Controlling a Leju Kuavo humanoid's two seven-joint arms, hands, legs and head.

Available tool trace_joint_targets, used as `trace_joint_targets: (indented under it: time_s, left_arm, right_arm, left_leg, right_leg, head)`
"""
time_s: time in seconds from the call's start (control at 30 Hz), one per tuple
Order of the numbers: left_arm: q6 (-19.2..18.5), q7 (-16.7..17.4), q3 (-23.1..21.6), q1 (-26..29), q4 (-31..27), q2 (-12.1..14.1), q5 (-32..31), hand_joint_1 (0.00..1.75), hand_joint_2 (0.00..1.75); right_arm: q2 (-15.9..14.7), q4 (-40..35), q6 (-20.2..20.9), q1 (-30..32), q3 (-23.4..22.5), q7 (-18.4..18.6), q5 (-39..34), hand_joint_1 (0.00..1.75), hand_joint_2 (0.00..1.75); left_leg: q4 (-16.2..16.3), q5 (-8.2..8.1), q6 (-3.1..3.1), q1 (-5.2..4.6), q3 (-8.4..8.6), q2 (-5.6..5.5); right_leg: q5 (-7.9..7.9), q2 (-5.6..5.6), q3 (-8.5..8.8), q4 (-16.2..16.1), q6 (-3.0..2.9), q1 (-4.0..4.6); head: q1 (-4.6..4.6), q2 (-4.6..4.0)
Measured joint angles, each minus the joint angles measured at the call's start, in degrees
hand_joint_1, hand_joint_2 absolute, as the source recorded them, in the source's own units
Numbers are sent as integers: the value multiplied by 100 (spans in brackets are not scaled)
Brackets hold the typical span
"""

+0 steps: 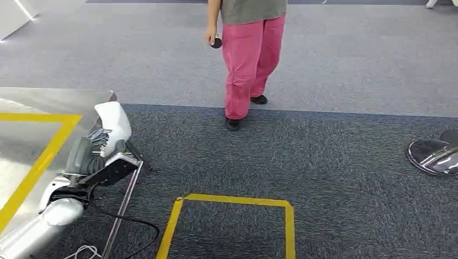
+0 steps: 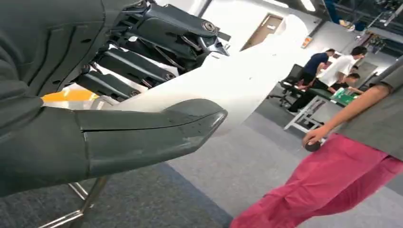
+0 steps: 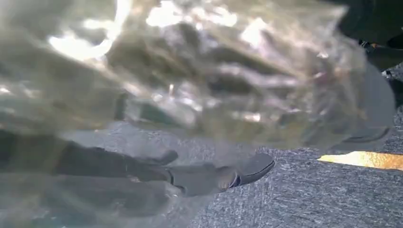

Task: Take the parts from the cabinet and place them on the table.

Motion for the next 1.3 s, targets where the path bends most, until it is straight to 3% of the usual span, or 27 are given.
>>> trace_joint_targets:
  time_s: [0.27, 0.33, 0.37, 0.47, 0.5, 0.53, 0.57, 0.63, 0.67, 0.7, 0.8, 0.87, 0.97, 1.0, 1.03, 1.07, 1.13, 1.17, 1.2, 1.3]
  left_arm:
    - [17, 0, 7, 16, 52, 42, -2, 175, 175]
    - [22, 2, 20, 21, 52, 46, -7, 175, 175]
    - [24, 0, 24, 11, 55, 46, -9, 175, 175]
    - [22, 2, 24, 41, 70, 37, -13, 175, 175]
    - [22, 2, 24, 49, 81, 33, -13, 175, 175]
    - [22, 4, 24, 58, 96, 26, -13, 175, 175]
    - [22, 4, 24, 63, 96, 26, -13, 175, 175]
    - [24, 4, 26, 63, 101, 26, -13, 175, 175]
    - [31, 4, 35, 63, 101, 28, -20, 175, 175]
    - [31, 4, 37, 62, 101, 37, -22, 175, 175]
    - [50, 4, 39, 69, 101, 39, -35, 175, 175]
    - [52, 2, 42, 62, 101, 48, -35, 175, 175]
    - [61, 4, 42, 72, 109, 61, -35, 175, 175]
    - [61, 4, 39, 84, 116, 61, -35, 175, 175]
    - [61, 4, 39, 95, 122, 61, -35, 175, 175]
    - [61, 2, 39, 95, 125, 66, -35, 175, 175]
    - [66, 2, 48, 92, 125, 70, -35, 175, 175]
    - [70, 4, 52, 88, 125, 77, -35, 175, 175]
    - [76, 2, 52, 80, 125, 79, -35, 175, 175]
    - [92, 2, 63, 63, 125, 87, -35, 175, 175]
  right_arm:
    - [-4, -17, 0, -6, 15, -17, -9, 0, 0]
    - [-33, -24, 0, -8, 17, -22, -9, 0, 0]
    - [-39, -31, 0, -14, 20, -28, -11, 0, 0]
    - [-46, -33, 0, -13, 22, -28, -11, 0, 0]
    - [-46, -33, 0, -11, 26, -28, -11, 0, 0]
    - [-46, -33, 0, -1, 35, -24, -11, 0, 0]
    - [-48, -33, 0, 0, 41, -24, -11, 0, 0]
    - [-61, -33, 0, -9, 44, -28, -11, 0, 0]
    - [-59, -33, 0, -21, 48, -31, -11, 0, 0]
    - [-59, -44, 0, -27, 50, -35, -11, 0, 0]
    - [-61, -46, 0, -11, 61, -39, -11, 0, 0]
    - [-66, -48, 0, -16, 68, -48, -11, 0, 0]
    - [-70, -48, 0, -18, 68, -50, -11, 0, 0]
    - [-70, -48, 0, -17, 68, -50, -11, 0, 0]
    - [-70, -48, 0, -18, 68, -50, -11, 0, 0]
    - [-70, -48, 0, -16, 70, -50, -11, 0, 0]
    - [-70, -48, 0, -19, 76, -50, -11, 0, 0]
    - [-70, -48, 0, -20, 85, -50, -11, 0, 0]
    - [-70, -52, 0, -37, 87, -50, -11, 0, 0]
    - [-70, -68, 0, -32, 103, -48, -11, 0, 0]
  left_leg:
    - [54, -39, 111, -32, -23, 0]
    - [-136, 41, 156, 20, 91, 9]
    - [-160, 45, 186, 30, 108, 10]
    - [-156, 31, 195, 27, 96, 13]
    - [-154, 29, 193, 29, 96, 12]
    - [-152, 21, 181, 35, 100, 8]
    - [-147, 12, 163, 42, 106, -3]
    - [-99, -35, 91, 61, 126, -16]
    - [-66, -66, 38, 28, 107, -20]
    - [-15, -73, 15, 27, 87, -28]
    - [-17, -80, -34, 51, 97, -34]
    - [217, -270, -80, 66, 11, 2]
    - [1597, -864, -97, 66, -676, 2]
    - [1849, -889, -80, 65, -831, 2]
    - [1812, -777, -57, 62, -837, 2]
    - [1563, -553, -23, 55, -739, 2]
    - [548, 59, 82, 7, -270, 4]
    - [281, 70, 133, -34, -128, 18]
    - [151, 53, 142, -47, -92, 26]
    - [74, -16, 156, -69, -85, 12]
  right_leg:
    - [5, -6, 25, -31, 93, -27]
    - [-52, -6, -2, 14, 137, -22]
    - [-210, -8, -99, 214, 148, -23]
    - [-801, -13, -784, 1570, 194, -43]
    - [-800, -13, -897, 1755, 209, -44]
    - [-658, -14, -854, 1629, 221, -50]
    - [-415, -15, -681, 1253, 232, -65]
    - [64, -16, -134, 199, 260, -111]
    - [-49, 13, -13, 22, 260, -83]
    - [-7, 41, 7, -2, 157, -91]
    - [-26, 31, 6, 27, 40, -64]
    - [-28, 22, 33, 13, -32, -72]
    - [-62, 7, 51, 14, -95, -30]
    - [-71, 6, 62, 15, -108, -12]
    - [-85, 5, 81, 15, -123, 7]
    - [-101, 6, 107, 15, -132, 24]
    - [-148, 8, 188, 13, -129, 42]
    - [-162, 7, 192, 11, -118, 42]
    - [-178, 23, 162, 29, -84, 66]
    - [-169, -11, 148, -19, 6, 37]
  head:
    - [-2, 0]
    - [4, -2]
    - [15, 0]
    - [15, 0]
    - [22, 0]
    - [18, 0]
    - [20, 0]
    - [22, 0]
    - [28, 0]
    - [13, 0]
    - [18, 0]
    - [4, 0]
    - [-11, 0]
    - [-7, 0]
    - [-9, 0]
    - [-11, 0]
    - [-7, 0]
    - [9, 0]
    - [-13, 0]
    - [-20, 0]
